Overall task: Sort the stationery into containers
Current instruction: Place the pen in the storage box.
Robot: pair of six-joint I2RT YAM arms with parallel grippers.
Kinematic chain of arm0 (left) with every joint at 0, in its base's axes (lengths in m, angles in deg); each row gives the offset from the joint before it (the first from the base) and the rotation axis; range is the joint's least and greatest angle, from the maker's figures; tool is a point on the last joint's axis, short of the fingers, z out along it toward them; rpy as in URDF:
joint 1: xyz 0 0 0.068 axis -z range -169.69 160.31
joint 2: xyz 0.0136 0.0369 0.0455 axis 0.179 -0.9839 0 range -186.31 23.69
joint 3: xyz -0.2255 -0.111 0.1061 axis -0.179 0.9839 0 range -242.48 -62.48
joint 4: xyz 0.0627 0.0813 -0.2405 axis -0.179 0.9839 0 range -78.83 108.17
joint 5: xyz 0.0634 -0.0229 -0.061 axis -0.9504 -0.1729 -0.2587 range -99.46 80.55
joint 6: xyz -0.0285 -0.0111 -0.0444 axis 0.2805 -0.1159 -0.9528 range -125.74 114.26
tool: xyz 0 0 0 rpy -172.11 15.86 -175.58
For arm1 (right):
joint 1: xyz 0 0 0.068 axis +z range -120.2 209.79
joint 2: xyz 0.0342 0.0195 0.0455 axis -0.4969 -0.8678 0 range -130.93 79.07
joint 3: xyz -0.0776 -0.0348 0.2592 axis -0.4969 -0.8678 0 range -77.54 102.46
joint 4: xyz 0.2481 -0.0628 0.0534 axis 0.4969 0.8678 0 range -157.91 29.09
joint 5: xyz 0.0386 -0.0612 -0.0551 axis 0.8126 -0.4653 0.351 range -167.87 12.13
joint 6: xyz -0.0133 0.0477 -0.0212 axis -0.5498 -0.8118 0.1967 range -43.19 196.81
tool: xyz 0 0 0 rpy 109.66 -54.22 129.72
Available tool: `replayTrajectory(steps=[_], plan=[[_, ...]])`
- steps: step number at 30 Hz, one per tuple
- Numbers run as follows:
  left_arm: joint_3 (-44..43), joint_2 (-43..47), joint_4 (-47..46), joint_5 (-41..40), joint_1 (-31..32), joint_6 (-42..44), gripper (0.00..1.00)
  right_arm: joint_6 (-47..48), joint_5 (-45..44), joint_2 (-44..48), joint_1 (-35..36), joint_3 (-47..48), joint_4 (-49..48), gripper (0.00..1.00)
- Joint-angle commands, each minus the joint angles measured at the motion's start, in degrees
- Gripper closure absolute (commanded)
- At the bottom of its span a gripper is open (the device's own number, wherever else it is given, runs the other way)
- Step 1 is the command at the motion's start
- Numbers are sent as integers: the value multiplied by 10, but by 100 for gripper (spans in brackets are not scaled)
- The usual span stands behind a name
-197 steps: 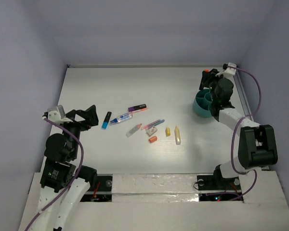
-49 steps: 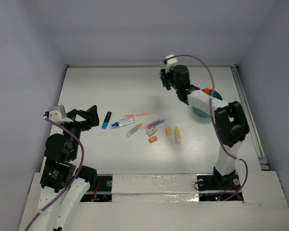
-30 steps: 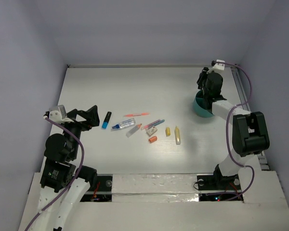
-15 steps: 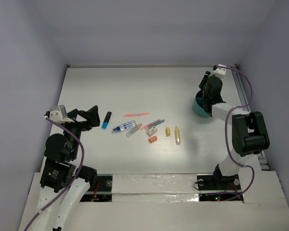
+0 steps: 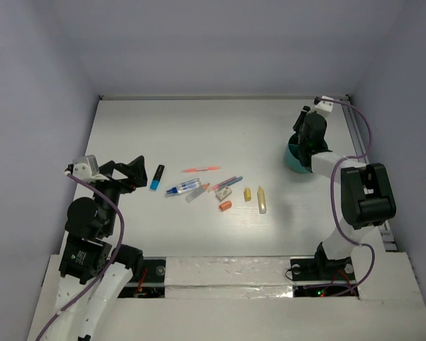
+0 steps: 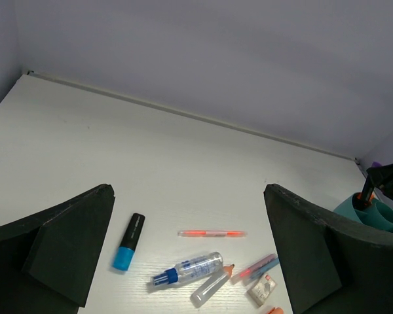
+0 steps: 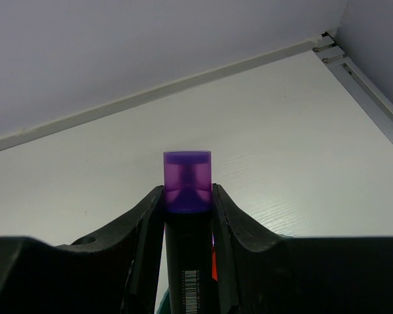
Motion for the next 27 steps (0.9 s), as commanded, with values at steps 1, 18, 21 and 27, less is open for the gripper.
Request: replayTrajectory(steps=[1,18,21,27], plan=[[-10,6,-32,2,3,6,1,-7,-16,-2,-4,-7,-40,69],[-11,6,-32,1,3,6,1,-21,6,31,-4,-18,-29,45],[-10,5,-33,2,3,5,1,-41,41,56,-4,-16,-10,45],[-10,4,-34,1,3,5,1,-48,96,56,83,42,66,46]])
